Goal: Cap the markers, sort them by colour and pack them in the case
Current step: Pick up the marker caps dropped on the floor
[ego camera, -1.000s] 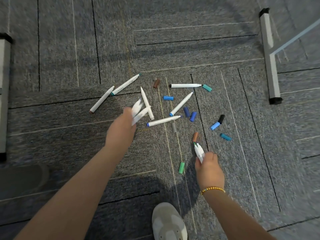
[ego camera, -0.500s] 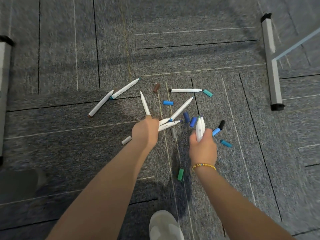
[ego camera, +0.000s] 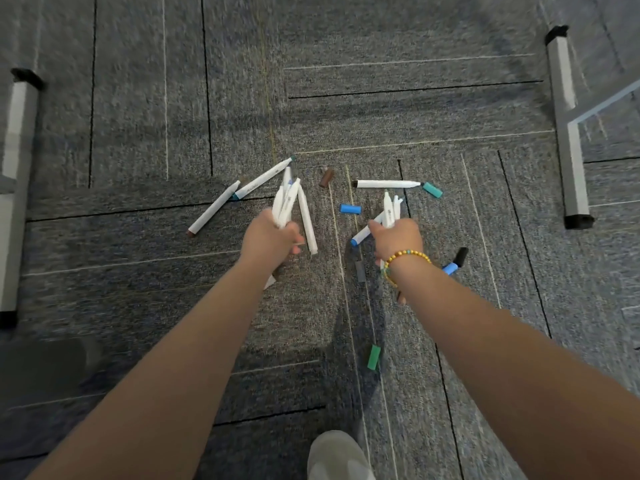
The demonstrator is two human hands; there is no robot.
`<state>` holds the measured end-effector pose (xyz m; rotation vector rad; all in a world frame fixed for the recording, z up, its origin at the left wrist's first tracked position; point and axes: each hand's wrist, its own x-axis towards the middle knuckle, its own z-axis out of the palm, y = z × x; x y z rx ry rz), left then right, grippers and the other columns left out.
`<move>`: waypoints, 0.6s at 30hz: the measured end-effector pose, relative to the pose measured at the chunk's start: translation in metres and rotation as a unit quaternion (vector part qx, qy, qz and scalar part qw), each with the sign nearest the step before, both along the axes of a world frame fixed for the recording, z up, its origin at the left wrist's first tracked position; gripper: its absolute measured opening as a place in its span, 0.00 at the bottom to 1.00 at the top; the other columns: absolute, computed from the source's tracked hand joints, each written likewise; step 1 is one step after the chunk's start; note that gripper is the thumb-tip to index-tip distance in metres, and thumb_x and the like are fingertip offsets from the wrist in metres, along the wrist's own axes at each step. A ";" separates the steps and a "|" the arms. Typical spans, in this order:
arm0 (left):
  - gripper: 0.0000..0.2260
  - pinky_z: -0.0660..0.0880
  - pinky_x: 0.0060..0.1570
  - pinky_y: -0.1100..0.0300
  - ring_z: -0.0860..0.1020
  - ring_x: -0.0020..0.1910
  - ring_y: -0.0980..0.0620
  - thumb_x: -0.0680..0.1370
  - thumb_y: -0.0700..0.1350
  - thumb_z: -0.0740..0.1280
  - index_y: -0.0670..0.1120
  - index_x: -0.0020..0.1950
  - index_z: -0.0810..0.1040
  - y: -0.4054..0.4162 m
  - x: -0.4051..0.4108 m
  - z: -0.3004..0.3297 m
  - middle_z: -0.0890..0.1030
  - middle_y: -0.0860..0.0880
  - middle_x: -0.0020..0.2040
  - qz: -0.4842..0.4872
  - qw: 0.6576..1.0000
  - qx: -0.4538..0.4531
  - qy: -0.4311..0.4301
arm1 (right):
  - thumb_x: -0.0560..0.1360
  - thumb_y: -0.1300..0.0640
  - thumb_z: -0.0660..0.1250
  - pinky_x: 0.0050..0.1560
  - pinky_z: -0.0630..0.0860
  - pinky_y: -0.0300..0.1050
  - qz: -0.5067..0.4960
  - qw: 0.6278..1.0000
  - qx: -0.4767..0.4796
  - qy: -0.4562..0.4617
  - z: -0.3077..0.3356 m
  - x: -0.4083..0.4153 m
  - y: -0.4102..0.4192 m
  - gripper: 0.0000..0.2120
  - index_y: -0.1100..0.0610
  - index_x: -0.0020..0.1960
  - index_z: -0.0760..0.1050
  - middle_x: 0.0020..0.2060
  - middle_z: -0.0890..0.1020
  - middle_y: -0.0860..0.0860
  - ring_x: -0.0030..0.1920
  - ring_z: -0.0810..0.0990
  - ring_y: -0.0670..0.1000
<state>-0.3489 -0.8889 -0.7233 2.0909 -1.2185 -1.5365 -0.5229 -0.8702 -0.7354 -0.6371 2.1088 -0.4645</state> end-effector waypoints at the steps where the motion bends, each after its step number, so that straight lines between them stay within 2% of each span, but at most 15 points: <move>1: 0.09 0.79 0.39 0.57 0.76 0.32 0.54 0.79 0.41 0.61 0.42 0.58 0.70 -0.004 -0.002 -0.005 0.81 0.46 0.42 0.006 1.000 0.000 -0.019 | 0.76 0.52 0.66 0.49 0.79 0.59 -0.011 1.000 0.006 -0.002 -0.001 0.002 -0.004 0.17 0.65 0.56 0.73 0.40 0.78 0.57 0.43 0.80 0.60; 3: 0.10 0.79 0.45 0.51 0.79 0.36 0.50 0.79 0.42 0.61 0.41 0.59 0.70 -0.013 -0.006 -0.015 0.80 0.43 0.46 0.006 0.999 0.015 -0.052 | 0.76 0.52 0.66 0.46 0.80 0.57 -0.015 1.000 0.018 0.002 -0.004 0.003 -0.008 0.17 0.65 0.56 0.74 0.41 0.79 0.58 0.42 0.80 0.58; 6: 0.14 0.78 0.42 0.52 0.80 0.37 0.48 0.78 0.47 0.64 0.41 0.59 0.69 -0.025 -0.011 -0.022 0.81 0.42 0.49 0.005 0.997 0.051 -0.061 | 0.76 0.51 0.65 0.40 0.77 0.50 0.014 0.999 0.040 0.028 -0.008 0.001 -0.012 0.16 0.65 0.55 0.74 0.45 0.82 0.59 0.41 0.79 0.57; 8: 0.20 0.78 0.42 0.54 0.82 0.41 0.48 0.76 0.51 0.67 0.40 0.61 0.68 -0.028 -0.015 -0.023 0.81 0.43 0.48 -0.027 0.992 0.078 -0.091 | 0.77 0.53 0.65 0.46 0.79 0.52 0.028 0.998 0.040 0.031 -0.010 0.000 -0.013 0.12 0.63 0.49 0.72 0.48 0.82 0.60 0.45 0.82 0.59; 10: 0.23 0.77 0.39 0.55 0.80 0.41 0.49 0.75 0.53 0.68 0.40 0.63 0.68 -0.027 -0.019 -0.021 0.79 0.45 0.44 -0.084 0.981 0.071 -0.162 | 0.77 0.55 0.64 0.51 0.79 0.54 0.041 0.997 0.044 0.039 -0.010 -0.001 -0.014 0.09 0.61 0.45 0.69 0.49 0.81 0.60 0.47 0.82 0.60; 13: 0.16 0.73 0.37 0.55 0.75 0.40 0.46 0.77 0.50 0.65 0.41 0.59 0.71 -0.021 -0.022 -0.015 0.73 0.46 0.42 -0.178 0.948 0.031 -0.263 | 0.76 0.59 0.64 0.52 0.79 0.54 0.030 0.997 0.059 0.033 -0.009 0.000 -0.018 0.06 0.60 0.45 0.68 0.47 0.81 0.59 0.48 0.82 0.60; 16: 0.14 0.72 0.34 0.56 0.74 0.37 0.46 0.78 0.49 0.64 0.40 0.58 0.72 -0.018 -0.022 -0.014 0.74 0.45 0.42 -0.210 0.937 0.033 -0.277 | 0.76 0.60 0.63 0.49 0.77 0.49 0.022 0.996 0.085 0.014 -0.004 0.002 -0.020 0.06 0.60 0.47 0.66 0.44 0.79 0.59 0.45 0.80 0.57; 18: 0.13 0.69 0.30 0.58 0.73 0.33 0.49 0.78 0.49 0.62 0.41 0.56 0.71 -0.017 -0.018 -0.014 0.74 0.46 0.39 -0.195 0.945 0.027 -0.262 | 0.75 0.59 0.64 0.46 0.77 0.49 -0.007 0.997 0.078 -0.010 -0.001 0.003 -0.020 0.07 0.61 0.49 0.68 0.42 0.78 0.58 0.42 0.78 0.57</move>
